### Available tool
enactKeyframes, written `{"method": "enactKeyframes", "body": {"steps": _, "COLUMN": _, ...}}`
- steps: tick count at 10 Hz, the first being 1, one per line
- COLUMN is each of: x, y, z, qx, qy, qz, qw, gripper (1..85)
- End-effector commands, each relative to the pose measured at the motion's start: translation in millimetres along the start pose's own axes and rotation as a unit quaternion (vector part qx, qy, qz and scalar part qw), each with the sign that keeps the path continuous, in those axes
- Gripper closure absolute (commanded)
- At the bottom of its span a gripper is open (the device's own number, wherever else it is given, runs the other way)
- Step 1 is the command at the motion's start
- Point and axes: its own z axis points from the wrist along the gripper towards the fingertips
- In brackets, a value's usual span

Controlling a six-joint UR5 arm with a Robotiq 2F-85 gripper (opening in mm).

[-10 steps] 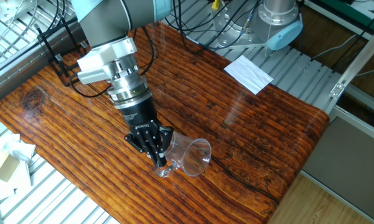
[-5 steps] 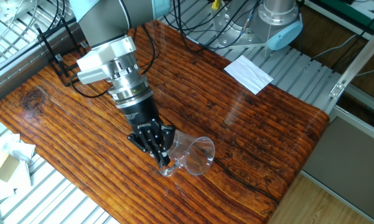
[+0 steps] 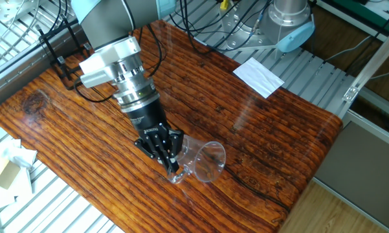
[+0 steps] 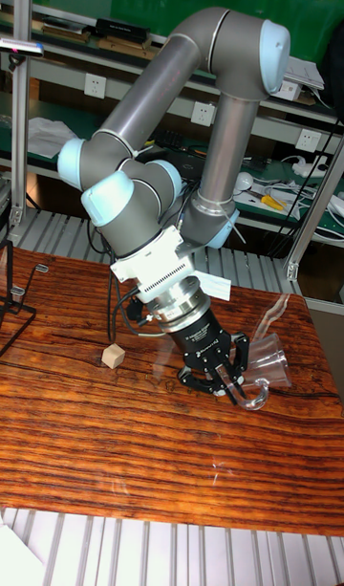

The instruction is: Take the cup off the cup rack

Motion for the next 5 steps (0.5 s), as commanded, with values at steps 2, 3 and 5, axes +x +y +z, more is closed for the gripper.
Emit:
{"method": "enactKeyframes", "body": {"steps": 2, "x": -9.4, "y": 15.1, "z": -2.1, "qx": -0.033, "qy": -0.017, "qz": 0.013, "qw": 0.9992, "gripper": 84.3}}
{"method": "enactKeyframes", "body": {"steps": 3, "x": -9.6, "y": 13.1, "z": 0.0, "qx": -0.036, "qy": -0.019, "qz": 0.017, "qw": 0.999, "gripper": 84.3}}
{"method": "enactKeyframes", "body": {"steps": 5, "x": -9.2, "y": 5.3, "z": 9.0, "qx": -0.037, "qy": -0.023, "qz": 0.016, "qw": 0.999, "gripper": 84.3}}
